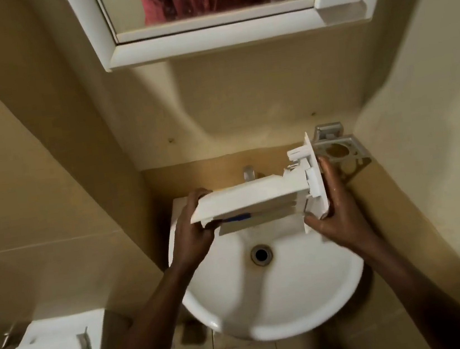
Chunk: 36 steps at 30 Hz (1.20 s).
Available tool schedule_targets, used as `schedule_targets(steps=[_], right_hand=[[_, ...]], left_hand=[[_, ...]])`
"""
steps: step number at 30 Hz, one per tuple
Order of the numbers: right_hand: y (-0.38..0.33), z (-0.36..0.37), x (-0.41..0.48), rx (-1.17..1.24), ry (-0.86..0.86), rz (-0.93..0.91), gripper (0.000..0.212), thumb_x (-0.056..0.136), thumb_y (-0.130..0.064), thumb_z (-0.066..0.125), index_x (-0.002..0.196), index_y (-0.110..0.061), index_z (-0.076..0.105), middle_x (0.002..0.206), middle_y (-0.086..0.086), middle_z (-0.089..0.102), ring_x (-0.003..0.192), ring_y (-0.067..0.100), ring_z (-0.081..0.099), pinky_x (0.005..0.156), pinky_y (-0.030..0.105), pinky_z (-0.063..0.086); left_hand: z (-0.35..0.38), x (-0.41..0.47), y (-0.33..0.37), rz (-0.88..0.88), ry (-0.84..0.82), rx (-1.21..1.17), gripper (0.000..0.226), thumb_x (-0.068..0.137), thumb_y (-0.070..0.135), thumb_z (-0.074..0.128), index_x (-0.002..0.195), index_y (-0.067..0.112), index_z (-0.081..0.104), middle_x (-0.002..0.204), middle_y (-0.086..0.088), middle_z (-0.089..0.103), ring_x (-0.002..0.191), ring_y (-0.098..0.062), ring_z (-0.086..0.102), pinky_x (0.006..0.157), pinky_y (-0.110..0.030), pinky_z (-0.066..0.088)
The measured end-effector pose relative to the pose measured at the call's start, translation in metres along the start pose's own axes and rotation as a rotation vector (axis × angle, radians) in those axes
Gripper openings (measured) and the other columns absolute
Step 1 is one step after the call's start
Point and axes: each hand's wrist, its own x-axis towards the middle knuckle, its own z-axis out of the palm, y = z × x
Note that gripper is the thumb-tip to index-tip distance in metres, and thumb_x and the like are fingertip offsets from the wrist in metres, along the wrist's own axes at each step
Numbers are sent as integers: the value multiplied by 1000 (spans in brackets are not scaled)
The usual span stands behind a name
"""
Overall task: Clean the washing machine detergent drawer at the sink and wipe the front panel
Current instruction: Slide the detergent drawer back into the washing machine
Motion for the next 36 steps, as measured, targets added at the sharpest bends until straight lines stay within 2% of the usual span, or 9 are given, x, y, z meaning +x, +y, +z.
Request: schedule_targets(steps=[2, 5, 8, 12, 17, 20, 26, 31, 36], right_hand=[[3, 2, 5, 25, -51, 68, 102, 72, 3, 79, 150, -23, 18, 123, -53, 39, 117, -21, 43, 92, 3, 38], [5, 13, 8, 119, -59, 228, 91, 70, -17, 84, 140, -39, 30, 119, -29, 58, 110, 0, 59, 90, 27, 52], [6, 30, 5, 261, -14, 387, 79, 74, -24, 80, 137, -42, 36, 108, -3, 71, 96, 17, 69, 80, 40, 56], [-5, 55, -6, 530, 40, 598, 65, 83, -11, 70, 137, -31, 41, 99, 6, 71, 89, 26, 70, 72, 43, 57], [-24, 96, -29, 640, -4, 723, 55, 78, -18, 71, 127, -30, 49, 95, 6, 69, 84, 25, 66, 84, 53, 52], [-45, 124, -46, 705, -54, 746, 51, 80, -17, 68, 126, -24, 48, 94, 11, 65, 81, 26, 65, 69, 42, 54], [-93, 206, -108, 750, -224, 819, 78, 61, -27, 76, 132, -17, 47, 112, 20, 66, 100, 37, 65, 73, 52, 57], [-146, 283, -165, 799, -321, 923, 80, 51, -28, 82, 126, -19, 55, 124, 19, 62, 111, 39, 61, 75, 57, 54], [-211, 351, -220, 850, -390, 1012, 78, 58, -20, 80, 130, -16, 50, 121, 18, 61, 109, 38, 59, 77, 58, 54]], left_hand=[[-7, 1, -3, -80, -64, -26, 55, 75, -1, 76, 117, 24, 51, 112, 12, 62, 108, -7, 60, 81, -23, 52], [-26, -2, -13, -226, -107, -61, 64, 74, 1, 79, 125, 26, 48, 117, 20, 59, 114, -3, 55, 87, -8, 43], [-44, -12, -18, -282, -102, -161, 63, 82, 15, 76, 133, 32, 42, 128, 24, 54, 122, 0, 51, 106, -29, 42], [-68, -46, -20, -385, 50, -196, 75, 81, 37, 76, 144, 30, 36, 145, 4, 49, 131, -12, 49, 106, -46, 45], [-98, -104, -23, -458, 252, -183, 76, 81, 39, 76, 145, 28, 36, 140, -1, 52, 129, -16, 49, 101, -37, 46], [-124, -148, -26, -552, 356, -316, 75, 83, 42, 72, 146, 32, 33, 138, -4, 51, 127, -18, 50, 100, -36, 45], [-175, -268, -24, -836, 411, -676, 79, 84, 57, 63, 146, 42, 17, 142, -7, 50, 108, -20, 58, 74, -37, 49], [-207, -368, -21, -948, 422, -838, 114, 58, 69, 69, 148, 50, 2, 158, -7, 28, 138, -37, 35, 91, -61, 47], [-246, -456, -11, -943, 634, -922, 106, 63, 68, 63, 150, 46, 6, 156, -7, 30, 129, -31, 47, 94, -52, 44]])
